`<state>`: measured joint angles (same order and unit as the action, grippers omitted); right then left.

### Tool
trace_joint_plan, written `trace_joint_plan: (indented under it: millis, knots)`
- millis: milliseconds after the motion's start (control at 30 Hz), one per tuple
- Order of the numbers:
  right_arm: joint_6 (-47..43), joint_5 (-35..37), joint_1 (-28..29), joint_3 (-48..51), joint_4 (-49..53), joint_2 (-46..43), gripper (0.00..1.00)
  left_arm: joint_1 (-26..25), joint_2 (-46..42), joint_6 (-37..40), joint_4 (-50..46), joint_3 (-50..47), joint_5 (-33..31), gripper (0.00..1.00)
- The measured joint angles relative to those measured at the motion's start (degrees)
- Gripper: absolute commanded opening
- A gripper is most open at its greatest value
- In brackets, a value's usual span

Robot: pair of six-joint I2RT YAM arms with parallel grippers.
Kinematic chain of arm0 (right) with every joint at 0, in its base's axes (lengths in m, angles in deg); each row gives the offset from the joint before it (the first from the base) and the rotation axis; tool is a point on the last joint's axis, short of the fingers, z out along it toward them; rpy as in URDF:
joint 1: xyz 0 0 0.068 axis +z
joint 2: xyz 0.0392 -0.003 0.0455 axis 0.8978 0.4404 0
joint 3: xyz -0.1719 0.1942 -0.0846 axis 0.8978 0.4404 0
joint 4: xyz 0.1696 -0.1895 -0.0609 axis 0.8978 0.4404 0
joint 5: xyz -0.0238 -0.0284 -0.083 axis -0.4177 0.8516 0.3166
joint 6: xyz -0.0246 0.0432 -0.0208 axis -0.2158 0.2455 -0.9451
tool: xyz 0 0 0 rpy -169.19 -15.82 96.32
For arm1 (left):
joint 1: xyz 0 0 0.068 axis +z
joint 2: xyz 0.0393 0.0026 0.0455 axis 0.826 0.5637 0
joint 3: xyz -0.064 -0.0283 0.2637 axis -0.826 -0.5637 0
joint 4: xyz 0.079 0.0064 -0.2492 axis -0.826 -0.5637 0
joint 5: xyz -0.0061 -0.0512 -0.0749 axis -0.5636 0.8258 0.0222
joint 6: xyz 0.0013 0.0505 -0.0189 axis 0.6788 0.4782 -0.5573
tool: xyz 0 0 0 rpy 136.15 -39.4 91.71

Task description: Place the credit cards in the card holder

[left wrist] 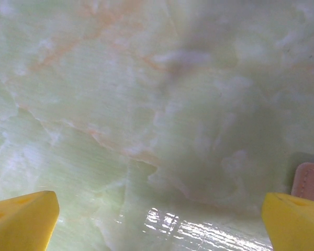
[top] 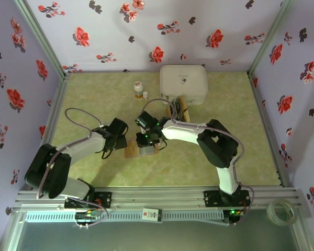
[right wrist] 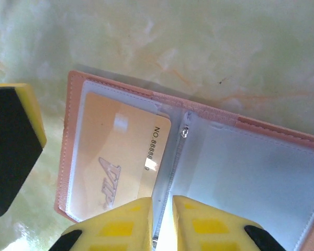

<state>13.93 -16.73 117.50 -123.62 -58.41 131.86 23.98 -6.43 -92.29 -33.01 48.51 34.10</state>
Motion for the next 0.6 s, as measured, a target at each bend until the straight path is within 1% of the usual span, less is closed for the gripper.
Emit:
trace_joint_plan:
  millis: [200,600]
  knots:
    - [0.59,-0.2,0.0,0.42,-1.22,-0.13,0.1,0.42,-1.09,0.55,-0.66,0.0,-0.04,1.0]
    - [1.62,-1.36,0.07,0.42,-2.99,2.05,0.09,0.5,-1.07,0.59,-0.81,0.0,0.0,1.0]
